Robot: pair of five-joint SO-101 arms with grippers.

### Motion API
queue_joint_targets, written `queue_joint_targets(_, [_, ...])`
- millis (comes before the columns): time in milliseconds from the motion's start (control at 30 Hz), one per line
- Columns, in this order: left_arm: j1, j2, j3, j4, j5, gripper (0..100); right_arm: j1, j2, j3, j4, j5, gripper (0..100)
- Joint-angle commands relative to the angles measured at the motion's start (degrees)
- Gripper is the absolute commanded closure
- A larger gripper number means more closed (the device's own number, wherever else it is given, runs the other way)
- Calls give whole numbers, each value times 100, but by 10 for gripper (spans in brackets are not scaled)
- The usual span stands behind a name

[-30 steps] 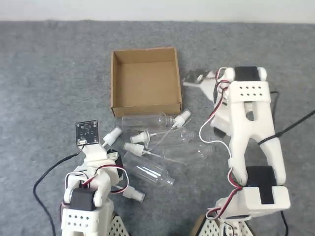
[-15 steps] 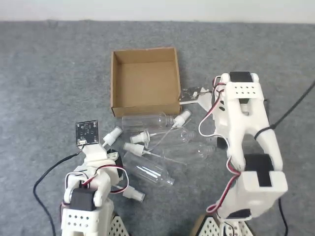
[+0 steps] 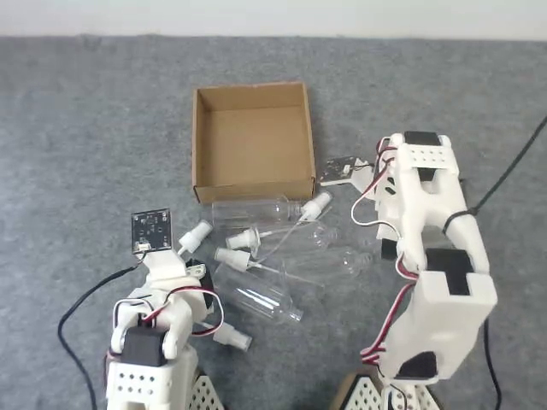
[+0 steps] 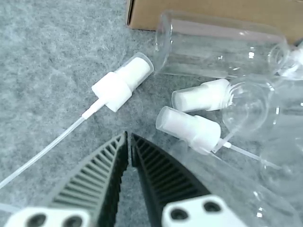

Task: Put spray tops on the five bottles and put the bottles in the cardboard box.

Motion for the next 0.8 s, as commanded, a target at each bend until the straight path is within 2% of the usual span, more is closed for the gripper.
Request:
queue_joint_targets(0, [-9,-105,-57,26,-26,988,189,22,-53,-295,97,739])
queue_joint_targets(200, [-9,-105,-57,26,-26,988,277,312,-79,-629,97,869])
queue_joint_targets(433, [-9,-105,-57,26,-26,988,347,-40,-88,-576,44,901])
queue_joint_targets(567, [-9,-105,-57,26,-26,988,286,-251,-88,-637,-738,901])
queue_joint_targets(767, [-9,-105,-57,26,-26,988,66,-418,-97,-646,-2409,901])
